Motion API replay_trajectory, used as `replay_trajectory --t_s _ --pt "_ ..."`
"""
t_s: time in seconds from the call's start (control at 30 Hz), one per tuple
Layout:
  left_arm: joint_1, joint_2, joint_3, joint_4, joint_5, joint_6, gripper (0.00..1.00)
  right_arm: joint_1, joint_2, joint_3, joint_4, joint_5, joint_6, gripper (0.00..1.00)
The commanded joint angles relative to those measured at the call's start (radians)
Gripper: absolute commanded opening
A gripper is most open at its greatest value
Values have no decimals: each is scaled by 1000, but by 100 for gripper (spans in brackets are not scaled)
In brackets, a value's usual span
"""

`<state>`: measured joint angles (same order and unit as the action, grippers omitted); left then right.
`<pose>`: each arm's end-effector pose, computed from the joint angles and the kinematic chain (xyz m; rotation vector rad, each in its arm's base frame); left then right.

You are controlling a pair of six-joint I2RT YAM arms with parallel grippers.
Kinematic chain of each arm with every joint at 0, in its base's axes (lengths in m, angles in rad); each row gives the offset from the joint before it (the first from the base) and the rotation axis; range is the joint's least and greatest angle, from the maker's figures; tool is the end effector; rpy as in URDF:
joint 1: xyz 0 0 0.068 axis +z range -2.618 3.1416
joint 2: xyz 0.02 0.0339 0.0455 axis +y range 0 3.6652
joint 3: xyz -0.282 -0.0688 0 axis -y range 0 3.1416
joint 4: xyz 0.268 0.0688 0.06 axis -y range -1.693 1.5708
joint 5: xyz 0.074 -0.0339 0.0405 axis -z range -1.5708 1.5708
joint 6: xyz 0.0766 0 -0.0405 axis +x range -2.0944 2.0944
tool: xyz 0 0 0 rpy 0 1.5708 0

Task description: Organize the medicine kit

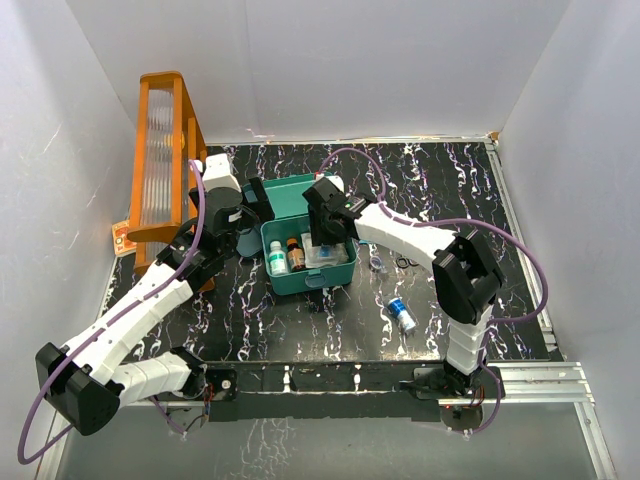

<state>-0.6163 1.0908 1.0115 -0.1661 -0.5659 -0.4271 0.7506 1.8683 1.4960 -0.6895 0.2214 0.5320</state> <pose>0.2654 -0.1377 0.3685 -0.2286 1.7688 -0.2380 0.3381 0.2923 0.2116 -0.2088 2.5921 0.1730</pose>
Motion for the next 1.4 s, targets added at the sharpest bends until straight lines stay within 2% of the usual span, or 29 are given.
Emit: replay_trajectory --t_s 0.0,0.3,0.47,0.57,0.77,0.93,1.07,1.2,1.37 --pt "6 -2 -5 -1 -2 7 99 -5 -15 62 -5 -2 5 45" --pt "6 -3 -7 2 3 9 99 -10 -164 100 14 31 19 46" --pt "6 0 -12 19 48 24 99 -44 -277 25 49 145 74 49" --pt "7 3 -15 43 104 47 99 -99 -338 -44 66 186 119 51" --pt "7 7 -15 90 208 68 99 -300 -383 -198 68 65 191 53" --pt "6 5 -12 95 234 67 99 -417 -375 -284 86 -22 158 54" --pt "6 8 6 72 244 61 99 -439 -291 -278 133 -202 -49 54" --pt "6 16 22 61 245 62 99 -438 -195 -196 52 -195 -103 54" --pt "7 5 14 79 257 89 99 -438 -139 -183 78 -206 -105 54"
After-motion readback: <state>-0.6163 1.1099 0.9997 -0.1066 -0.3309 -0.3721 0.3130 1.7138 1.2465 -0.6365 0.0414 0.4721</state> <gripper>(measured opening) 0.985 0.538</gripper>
